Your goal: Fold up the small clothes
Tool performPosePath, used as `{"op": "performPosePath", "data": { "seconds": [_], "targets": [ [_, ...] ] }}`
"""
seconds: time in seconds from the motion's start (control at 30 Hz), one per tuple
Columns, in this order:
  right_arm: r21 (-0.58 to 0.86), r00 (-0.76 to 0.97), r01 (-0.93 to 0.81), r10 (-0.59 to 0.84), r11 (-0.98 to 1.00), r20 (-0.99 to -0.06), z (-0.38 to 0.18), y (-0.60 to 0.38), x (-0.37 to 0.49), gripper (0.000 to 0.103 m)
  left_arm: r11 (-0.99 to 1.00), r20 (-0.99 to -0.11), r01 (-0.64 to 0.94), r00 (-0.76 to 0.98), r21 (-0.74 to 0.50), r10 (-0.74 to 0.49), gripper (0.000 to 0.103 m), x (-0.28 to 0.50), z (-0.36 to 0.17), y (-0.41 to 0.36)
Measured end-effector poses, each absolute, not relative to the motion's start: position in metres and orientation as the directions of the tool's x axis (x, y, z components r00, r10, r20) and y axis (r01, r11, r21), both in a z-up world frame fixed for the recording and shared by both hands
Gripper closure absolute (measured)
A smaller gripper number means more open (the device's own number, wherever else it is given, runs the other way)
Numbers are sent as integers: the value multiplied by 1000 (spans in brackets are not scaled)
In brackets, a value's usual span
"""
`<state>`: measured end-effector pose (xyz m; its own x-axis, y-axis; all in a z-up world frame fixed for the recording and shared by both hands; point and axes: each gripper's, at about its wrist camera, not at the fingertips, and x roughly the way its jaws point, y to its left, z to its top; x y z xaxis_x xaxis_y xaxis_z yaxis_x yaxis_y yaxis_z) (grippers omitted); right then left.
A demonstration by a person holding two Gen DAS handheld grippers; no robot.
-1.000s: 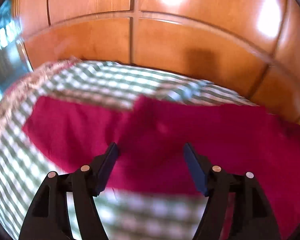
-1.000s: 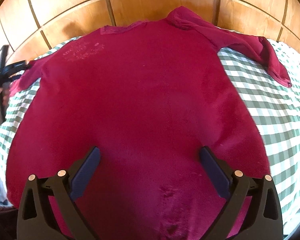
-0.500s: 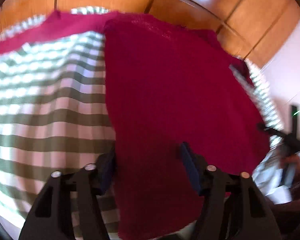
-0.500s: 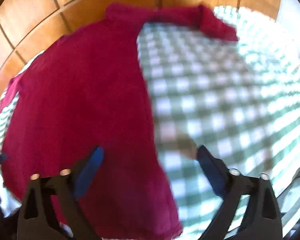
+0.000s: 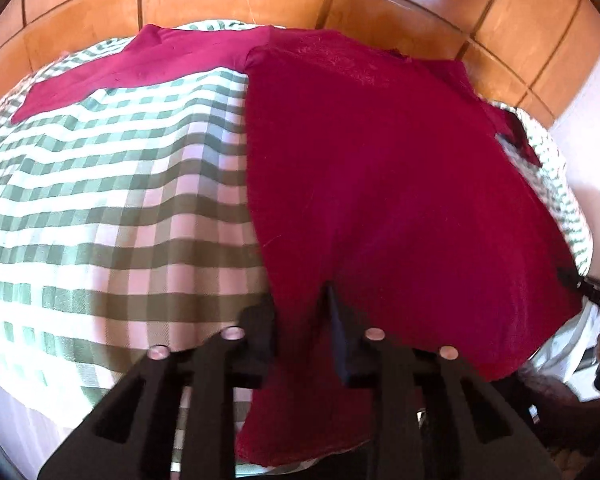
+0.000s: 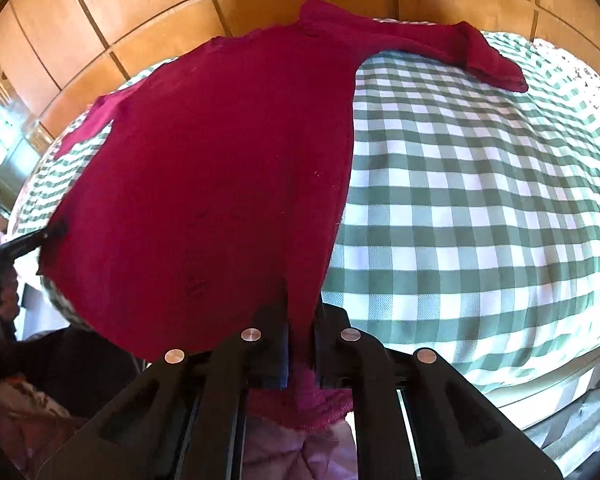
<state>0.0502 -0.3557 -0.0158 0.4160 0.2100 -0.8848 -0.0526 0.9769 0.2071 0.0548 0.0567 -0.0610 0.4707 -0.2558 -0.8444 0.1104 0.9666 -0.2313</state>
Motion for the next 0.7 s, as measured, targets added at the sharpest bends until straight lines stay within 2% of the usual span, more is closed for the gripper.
{"op": "performPosePath", "data": {
  "seconds": [0.03,0.1,0.13,0.23,0.27,0.4,0.47,0.5,0.53,0.57,0.63,0.7],
  "targets": [
    [215,447,1,192,977,-874,-12,-369,57,83,964,-835,107,483,-243,-264,73,58,-58,58],
    [202,516,91,127,975,-847,-4,-391,69,42,962,-819,108,506,-249,-269,69,65,-50,52],
    [171,564,155,55,973,-824,1,-407,80,38,962,-810,113,520,-247,-270,68,70,-47,48],
    [75,588,284,-112,956,-801,0,-438,116,37,962,-786,146,555,-229,-271,67,92,-38,26],
    [51,595,311,-153,949,-789,-1,-449,133,37,961,-781,155,560,-228,-276,62,97,-37,19],
    [-127,577,326,-303,937,-758,-16,-464,200,37,956,-763,209,577,-207,-291,61,118,-30,-15],
    [-222,550,307,-362,926,-753,-29,-468,230,37,965,-769,219,588,-146,-250,60,121,-27,-29],
    [-259,534,292,-382,920,-754,-36,-470,243,37,969,-769,220,599,-113,-226,58,120,-26,-32],
    [-286,521,290,-402,913,-753,-40,-473,254,37,978,-773,198,611,-60,-171,49,120,-27,-32],
    [-320,502,296,-432,900,-749,-47,-478,262,38,987,-787,162,606,-19,-115,45,121,-32,-28],
    [-316,478,293,-424,903,-769,-54,-491,276,46,996,-830,86,556,0,-48,46,123,-43,-13],
    [-312,456,293,-419,904,-785,-58,-502,286,71,1000,-877,-15,480,-9,0,46,120,-60,14]
  ]
}}
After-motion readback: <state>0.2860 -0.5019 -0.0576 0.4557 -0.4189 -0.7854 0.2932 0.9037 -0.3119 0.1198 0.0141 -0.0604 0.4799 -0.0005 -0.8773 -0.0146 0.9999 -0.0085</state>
